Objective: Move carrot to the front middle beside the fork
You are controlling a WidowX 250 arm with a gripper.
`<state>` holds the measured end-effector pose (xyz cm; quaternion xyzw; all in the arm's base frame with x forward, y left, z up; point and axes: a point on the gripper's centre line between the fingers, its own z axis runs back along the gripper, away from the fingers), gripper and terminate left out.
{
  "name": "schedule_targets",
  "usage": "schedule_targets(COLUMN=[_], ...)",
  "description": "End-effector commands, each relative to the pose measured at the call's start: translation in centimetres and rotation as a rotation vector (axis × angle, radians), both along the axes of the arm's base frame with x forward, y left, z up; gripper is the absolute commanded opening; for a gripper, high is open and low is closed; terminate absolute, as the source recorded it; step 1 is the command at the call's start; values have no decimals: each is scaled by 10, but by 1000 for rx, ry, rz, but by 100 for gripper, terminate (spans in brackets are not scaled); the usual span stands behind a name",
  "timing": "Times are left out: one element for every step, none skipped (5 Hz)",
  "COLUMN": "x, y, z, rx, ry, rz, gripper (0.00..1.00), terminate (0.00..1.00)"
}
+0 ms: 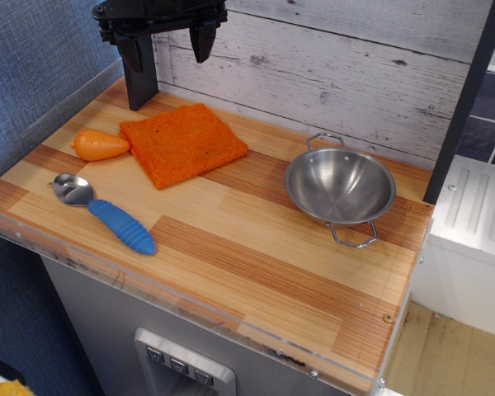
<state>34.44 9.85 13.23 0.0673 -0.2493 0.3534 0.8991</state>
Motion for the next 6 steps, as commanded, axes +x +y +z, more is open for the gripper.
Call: schedule_targets(x=[0, -2, -11, -26, -43, -59], y=[0, 25, 50, 71, 83, 81], z=[0, 14, 15, 13, -5, -21], rx=[0, -33, -112, -151, -284, -368], ry=[0, -28, 5, 42, 101, 117], rz=[0, 250, 502, 755, 1007, 1255], gripper=[100, 100, 100, 100, 100, 100], terminate=[0, 0, 0, 0, 0, 0])
